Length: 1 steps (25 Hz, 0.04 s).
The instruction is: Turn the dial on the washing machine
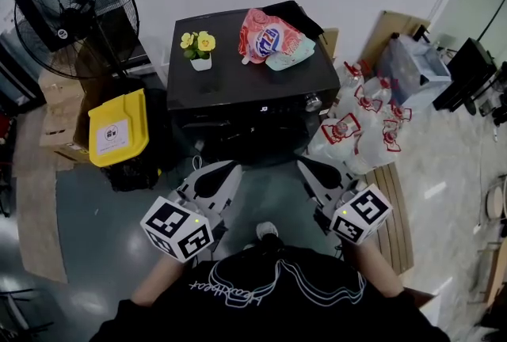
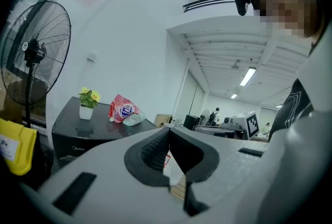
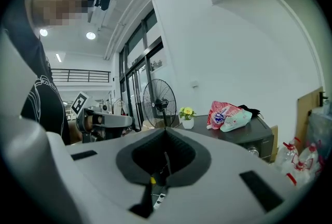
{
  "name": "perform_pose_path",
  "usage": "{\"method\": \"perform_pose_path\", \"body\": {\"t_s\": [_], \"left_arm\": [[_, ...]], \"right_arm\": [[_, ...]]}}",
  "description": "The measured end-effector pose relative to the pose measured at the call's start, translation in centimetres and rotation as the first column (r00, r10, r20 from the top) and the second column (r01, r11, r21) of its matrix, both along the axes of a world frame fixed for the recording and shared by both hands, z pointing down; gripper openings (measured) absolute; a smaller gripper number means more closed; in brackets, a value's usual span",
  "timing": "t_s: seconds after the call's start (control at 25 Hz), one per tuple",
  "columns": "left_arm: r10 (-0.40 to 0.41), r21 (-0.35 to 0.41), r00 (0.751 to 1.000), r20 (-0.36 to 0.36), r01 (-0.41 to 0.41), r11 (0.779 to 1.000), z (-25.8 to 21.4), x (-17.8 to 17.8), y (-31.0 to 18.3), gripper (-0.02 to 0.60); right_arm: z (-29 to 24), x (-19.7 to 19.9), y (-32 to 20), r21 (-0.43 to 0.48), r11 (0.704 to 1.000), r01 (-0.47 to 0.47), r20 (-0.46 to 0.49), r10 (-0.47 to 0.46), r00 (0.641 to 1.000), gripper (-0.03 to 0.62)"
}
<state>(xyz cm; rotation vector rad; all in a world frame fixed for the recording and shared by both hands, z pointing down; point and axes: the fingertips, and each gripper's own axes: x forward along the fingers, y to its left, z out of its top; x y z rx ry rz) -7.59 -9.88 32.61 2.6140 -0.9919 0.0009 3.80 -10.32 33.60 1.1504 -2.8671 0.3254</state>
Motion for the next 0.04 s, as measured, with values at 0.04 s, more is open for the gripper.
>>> {"method": "perform_pose_path", "body": {"t_s": [0.04], "left_arm": [[0.001,0.001,1.0,0.001,-0.001,1.0,0.06,0.16,-0.09,0.005]], "right_arm": [[0.01,0.13,-0.09,0.0,1.0,0.001,-0.001,-0.001,1.0,0.005]]}}
